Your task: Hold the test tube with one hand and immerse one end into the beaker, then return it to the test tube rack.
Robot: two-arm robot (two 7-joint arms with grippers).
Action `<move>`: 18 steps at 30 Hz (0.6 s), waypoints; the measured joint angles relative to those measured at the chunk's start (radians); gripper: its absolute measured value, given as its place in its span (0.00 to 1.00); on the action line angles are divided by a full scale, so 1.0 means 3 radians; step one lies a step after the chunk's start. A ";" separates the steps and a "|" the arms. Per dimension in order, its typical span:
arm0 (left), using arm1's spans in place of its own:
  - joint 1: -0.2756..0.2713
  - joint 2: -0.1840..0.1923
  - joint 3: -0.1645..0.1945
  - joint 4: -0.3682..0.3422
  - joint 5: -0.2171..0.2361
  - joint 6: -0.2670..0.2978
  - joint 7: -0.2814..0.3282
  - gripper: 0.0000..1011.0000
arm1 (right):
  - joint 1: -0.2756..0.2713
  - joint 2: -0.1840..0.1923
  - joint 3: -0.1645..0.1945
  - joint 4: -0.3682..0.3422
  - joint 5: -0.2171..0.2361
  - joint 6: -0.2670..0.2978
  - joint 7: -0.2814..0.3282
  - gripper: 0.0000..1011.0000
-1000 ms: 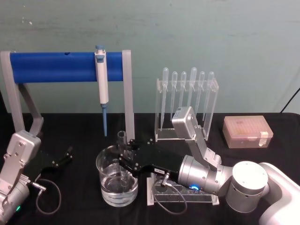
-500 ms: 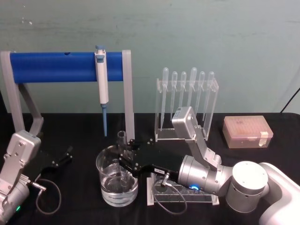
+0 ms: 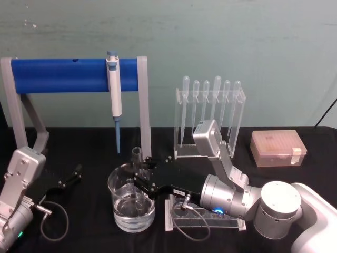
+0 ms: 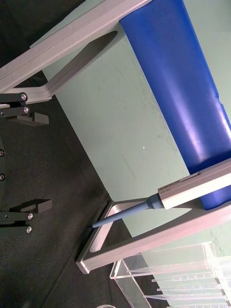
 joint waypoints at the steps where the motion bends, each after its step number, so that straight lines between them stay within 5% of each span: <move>1: 0.0000 0.0000 0.0000 0.0000 0.0000 0.0000 0.0000 0.99 | 0.0000 0.0000 0.0000 0.0000 0.0000 0.0000 0.0000 0.24; 18: 0.0000 0.0000 0.0000 0.0000 0.0000 0.0000 0.0000 0.99 | 0.0000 0.0000 0.0000 0.0000 0.0000 0.0000 0.0000 0.24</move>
